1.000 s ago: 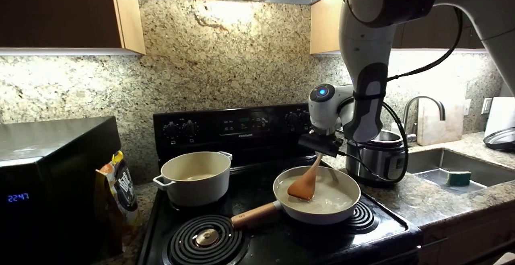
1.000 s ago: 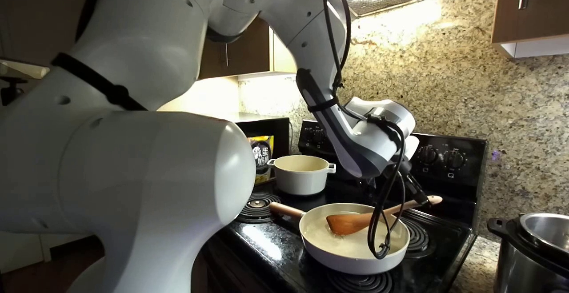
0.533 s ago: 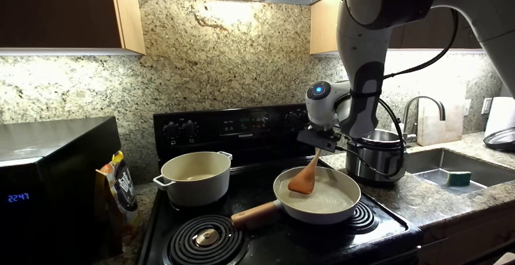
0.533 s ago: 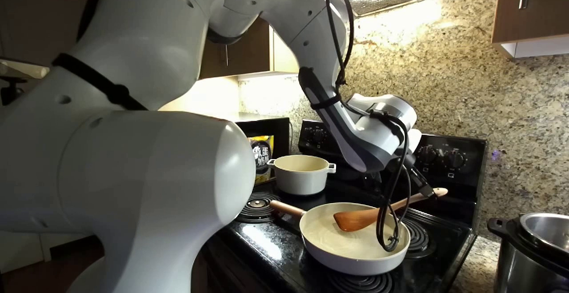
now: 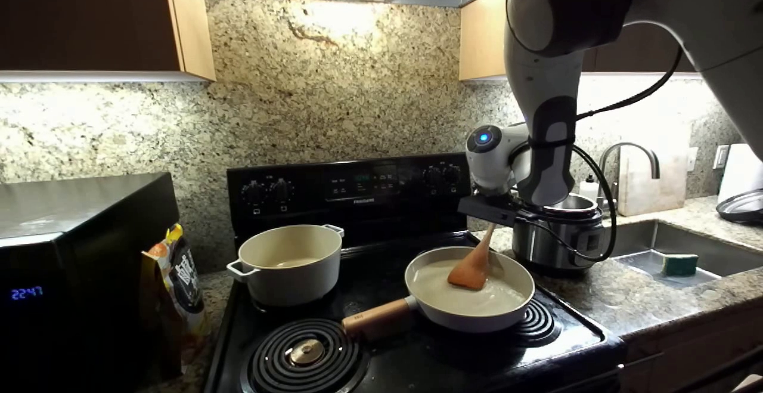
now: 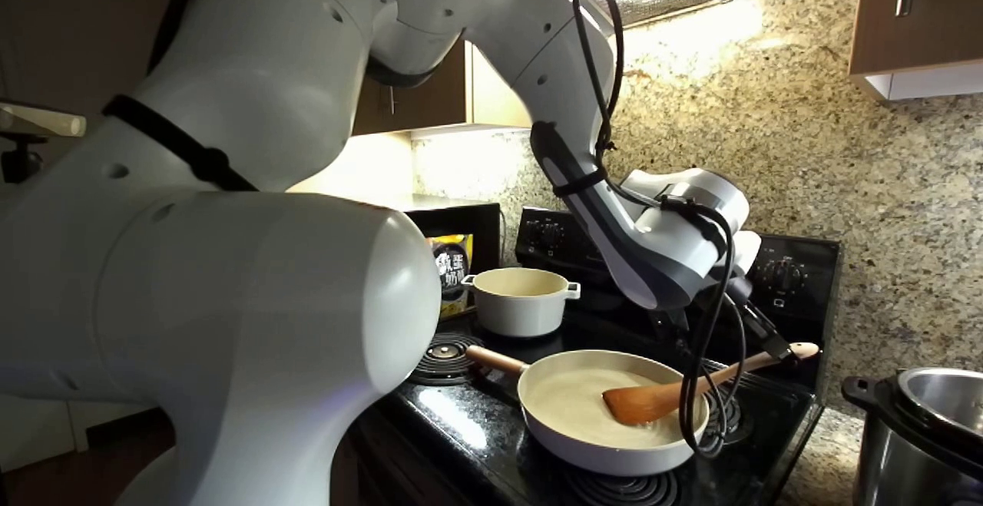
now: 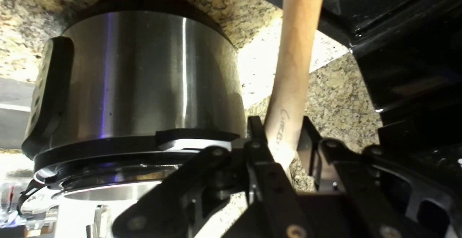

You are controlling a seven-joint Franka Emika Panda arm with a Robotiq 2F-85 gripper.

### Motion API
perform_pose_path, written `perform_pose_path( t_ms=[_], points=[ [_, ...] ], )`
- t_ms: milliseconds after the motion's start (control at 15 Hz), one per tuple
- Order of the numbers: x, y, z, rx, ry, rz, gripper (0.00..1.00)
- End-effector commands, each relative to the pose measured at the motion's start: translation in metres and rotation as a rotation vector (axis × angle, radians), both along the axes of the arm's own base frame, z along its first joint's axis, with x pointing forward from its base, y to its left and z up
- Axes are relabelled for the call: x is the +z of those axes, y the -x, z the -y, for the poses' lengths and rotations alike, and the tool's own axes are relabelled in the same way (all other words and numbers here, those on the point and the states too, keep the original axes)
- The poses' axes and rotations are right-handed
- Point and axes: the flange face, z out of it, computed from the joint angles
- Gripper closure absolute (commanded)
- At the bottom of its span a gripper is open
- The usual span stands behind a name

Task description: Use the spatula to stir the contents in the pan

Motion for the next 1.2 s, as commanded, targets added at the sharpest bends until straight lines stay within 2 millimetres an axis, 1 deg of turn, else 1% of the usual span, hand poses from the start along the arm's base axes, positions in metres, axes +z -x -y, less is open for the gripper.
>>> perform_pose_path(
  t_ms=[0, 133, 267, 400, 533, 667, 867, 1000, 1133],
  points=[
    [-0.003, 0.009, 0.017, -0.033, 0.018, -0.01, 0.89],
    [-0.009, 0.017, 0.018, -0.041, 0.001, -0.027, 0.89],
    [-0.017, 0.023, 0.015, -0.042, -0.01, -0.045, 0.89],
    [-0.026, 0.032, 0.005, -0.026, -0.033, -0.072, 0.89],
    [-0.031, 0.036, -0.01, -0.003, -0.057, -0.084, 0.89],
    [-0.033, 0.034, -0.021, 0.011, -0.072, -0.085, 0.89],
    [-0.033, 0.023, -0.038, 0.036, -0.077, -0.075, 0.89],
    [-0.031, 0.014, -0.047, 0.052, -0.078, -0.065, 0.89],
    [-0.029, 0.004, -0.051, 0.066, -0.076, -0.058, 0.89]
  ],
)
